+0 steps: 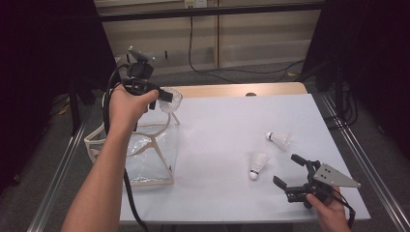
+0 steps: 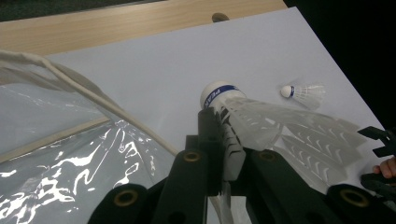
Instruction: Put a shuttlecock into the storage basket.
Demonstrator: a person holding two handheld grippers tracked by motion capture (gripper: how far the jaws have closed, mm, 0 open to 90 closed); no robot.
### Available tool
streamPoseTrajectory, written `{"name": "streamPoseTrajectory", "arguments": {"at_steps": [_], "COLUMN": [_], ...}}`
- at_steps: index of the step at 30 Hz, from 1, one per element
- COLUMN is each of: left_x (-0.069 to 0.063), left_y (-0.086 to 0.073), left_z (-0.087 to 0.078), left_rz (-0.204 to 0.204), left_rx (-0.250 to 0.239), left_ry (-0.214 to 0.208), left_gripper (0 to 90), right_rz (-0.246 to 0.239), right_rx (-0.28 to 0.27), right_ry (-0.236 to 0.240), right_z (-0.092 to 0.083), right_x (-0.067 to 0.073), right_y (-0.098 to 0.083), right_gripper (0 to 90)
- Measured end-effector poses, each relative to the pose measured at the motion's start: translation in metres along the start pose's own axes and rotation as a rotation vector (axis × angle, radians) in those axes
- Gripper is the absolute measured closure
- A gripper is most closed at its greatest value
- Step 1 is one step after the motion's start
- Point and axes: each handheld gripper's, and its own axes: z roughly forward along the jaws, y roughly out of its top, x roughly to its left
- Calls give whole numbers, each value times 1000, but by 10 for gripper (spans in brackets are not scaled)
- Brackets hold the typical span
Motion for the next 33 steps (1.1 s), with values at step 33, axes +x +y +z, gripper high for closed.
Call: {"name": "streamPoseTrajectory", "arguments": {"at_steps": [33], "left_x": [18], "left_y": [-2], "left_z": [-16], "left_rz": [-27], "left_rx": [-20], "left_ry": [30], "left_gripper": [881], "right_rz": [3], "right_rx": [-2], "right_ry": [2], "right_z": [0], "right_x": [0], "right_y": [0], "right_gripper": [3]}}
